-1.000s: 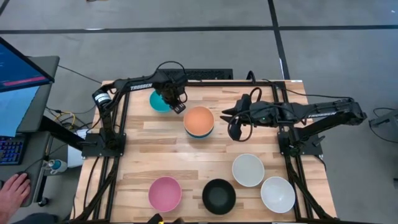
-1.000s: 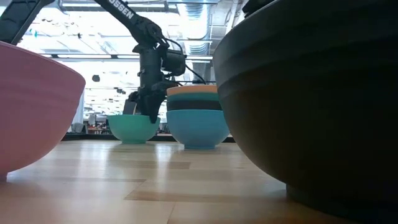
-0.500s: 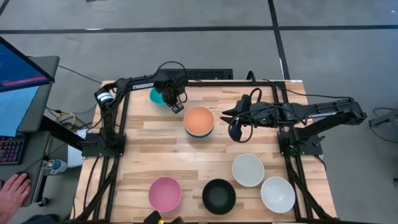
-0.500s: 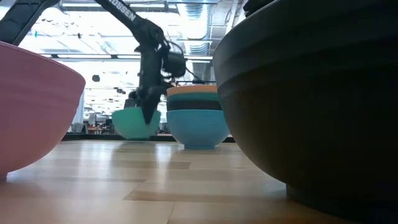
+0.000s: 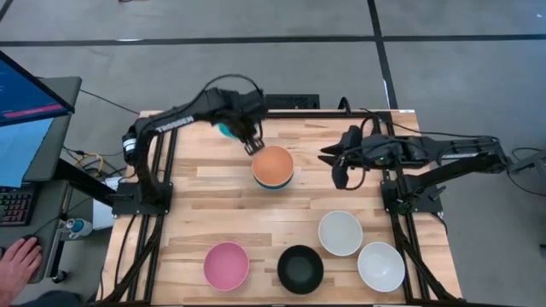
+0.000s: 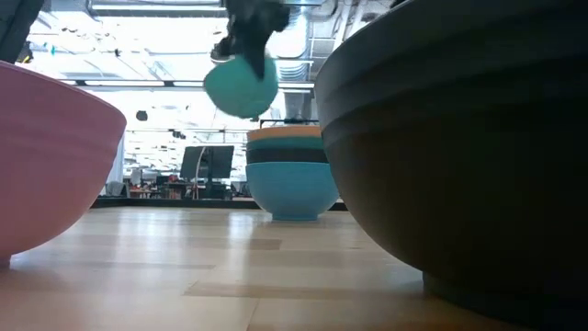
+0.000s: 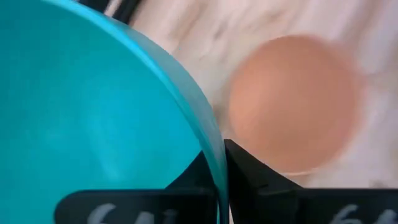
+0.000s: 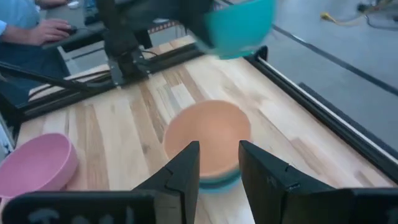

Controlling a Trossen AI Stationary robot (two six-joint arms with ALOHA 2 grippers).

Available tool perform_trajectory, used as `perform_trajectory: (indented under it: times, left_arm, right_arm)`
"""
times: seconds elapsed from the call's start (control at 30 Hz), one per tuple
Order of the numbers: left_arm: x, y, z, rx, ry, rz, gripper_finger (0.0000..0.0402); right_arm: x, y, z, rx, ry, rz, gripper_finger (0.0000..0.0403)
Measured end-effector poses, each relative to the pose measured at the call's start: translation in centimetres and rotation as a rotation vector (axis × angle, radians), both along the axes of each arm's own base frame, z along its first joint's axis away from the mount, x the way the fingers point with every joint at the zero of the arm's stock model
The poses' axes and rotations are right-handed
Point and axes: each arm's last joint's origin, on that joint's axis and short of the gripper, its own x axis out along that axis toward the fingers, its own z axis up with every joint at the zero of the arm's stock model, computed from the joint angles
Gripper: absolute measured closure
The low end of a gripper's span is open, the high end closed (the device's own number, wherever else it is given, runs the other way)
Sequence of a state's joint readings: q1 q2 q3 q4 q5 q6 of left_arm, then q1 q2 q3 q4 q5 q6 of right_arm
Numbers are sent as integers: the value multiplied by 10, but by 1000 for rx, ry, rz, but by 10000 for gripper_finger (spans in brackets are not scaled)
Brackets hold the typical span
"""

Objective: Nest bowls inside each other
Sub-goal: Stack the light blue bowl on top of the orange bowl

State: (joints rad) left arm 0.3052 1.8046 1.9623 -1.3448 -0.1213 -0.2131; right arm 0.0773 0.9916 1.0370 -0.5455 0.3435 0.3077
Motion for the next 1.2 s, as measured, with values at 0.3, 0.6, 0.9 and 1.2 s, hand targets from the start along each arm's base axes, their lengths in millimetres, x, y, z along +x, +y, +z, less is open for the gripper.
perform_trajectory:
  times: [0.3,0.6,0.9,1.2]
  left_arm:
    - [30,-62,-6,-24,-72,-43,401]
    - [70,-65,-66,-62,74,-77,401]
    - [95,-62,-91,-114,10,-132,397]
    - [96,-48,-90,-175,-24,-141,358]
  right_arm:
    - [-31,2,9,-5,-11,1,269]
    - [-33,7,11,-3,-28,36,268]
    - [-30,9,10,3,-20,40,268]
    - [-30,9,10,3,-25,39,269]
